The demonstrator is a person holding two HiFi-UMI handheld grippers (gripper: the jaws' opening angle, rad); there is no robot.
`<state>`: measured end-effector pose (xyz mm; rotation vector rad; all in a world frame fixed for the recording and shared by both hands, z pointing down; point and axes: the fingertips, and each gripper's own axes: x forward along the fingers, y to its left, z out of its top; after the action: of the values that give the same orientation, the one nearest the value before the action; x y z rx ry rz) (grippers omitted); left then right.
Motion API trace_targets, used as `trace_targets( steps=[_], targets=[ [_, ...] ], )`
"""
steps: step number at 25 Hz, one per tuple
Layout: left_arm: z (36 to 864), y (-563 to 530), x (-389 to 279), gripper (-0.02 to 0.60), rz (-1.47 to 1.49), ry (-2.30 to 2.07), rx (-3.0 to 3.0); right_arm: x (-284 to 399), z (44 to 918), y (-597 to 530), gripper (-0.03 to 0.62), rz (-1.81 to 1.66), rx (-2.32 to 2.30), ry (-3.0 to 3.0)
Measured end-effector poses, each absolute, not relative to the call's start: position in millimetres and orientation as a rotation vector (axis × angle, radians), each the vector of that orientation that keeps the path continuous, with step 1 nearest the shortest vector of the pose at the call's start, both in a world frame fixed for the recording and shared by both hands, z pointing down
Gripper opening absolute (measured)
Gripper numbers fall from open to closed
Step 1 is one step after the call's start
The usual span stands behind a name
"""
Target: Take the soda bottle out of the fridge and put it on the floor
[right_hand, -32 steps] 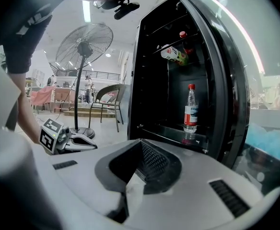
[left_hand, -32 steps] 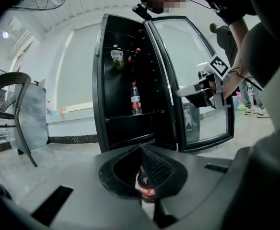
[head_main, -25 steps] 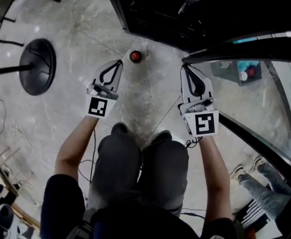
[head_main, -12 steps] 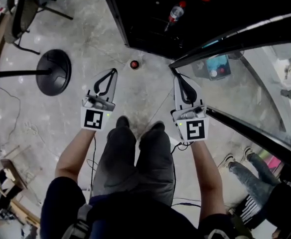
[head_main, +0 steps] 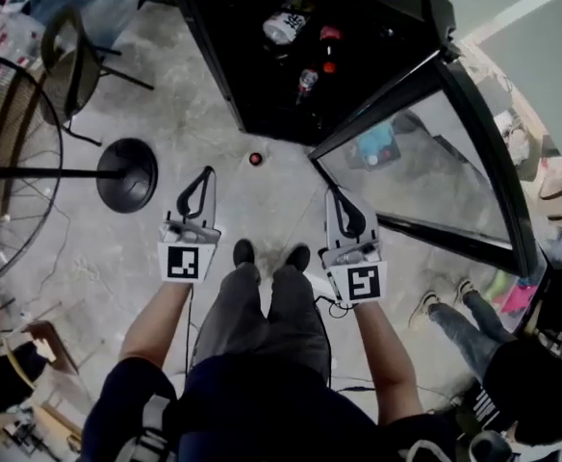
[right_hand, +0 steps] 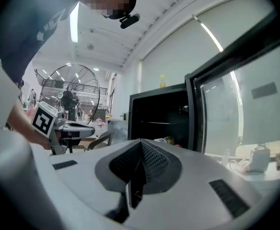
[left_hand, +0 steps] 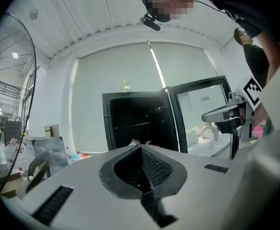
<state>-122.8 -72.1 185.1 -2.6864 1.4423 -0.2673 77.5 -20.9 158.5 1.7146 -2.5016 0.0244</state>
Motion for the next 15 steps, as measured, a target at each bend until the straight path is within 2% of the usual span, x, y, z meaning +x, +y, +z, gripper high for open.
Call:
trace_targets(
  steps=[6,15],
  targets=[
    [61,-57,-125,0.023,-0.11,1.474,-2.665,92,41,3,0.018,0.02,1.793,-2.471],
    [-34,-16,-143,0.023,-0.076,1.486,-2.619,111,-57,50,0.017,-0.077,1.892,-2.404]
  ],
)
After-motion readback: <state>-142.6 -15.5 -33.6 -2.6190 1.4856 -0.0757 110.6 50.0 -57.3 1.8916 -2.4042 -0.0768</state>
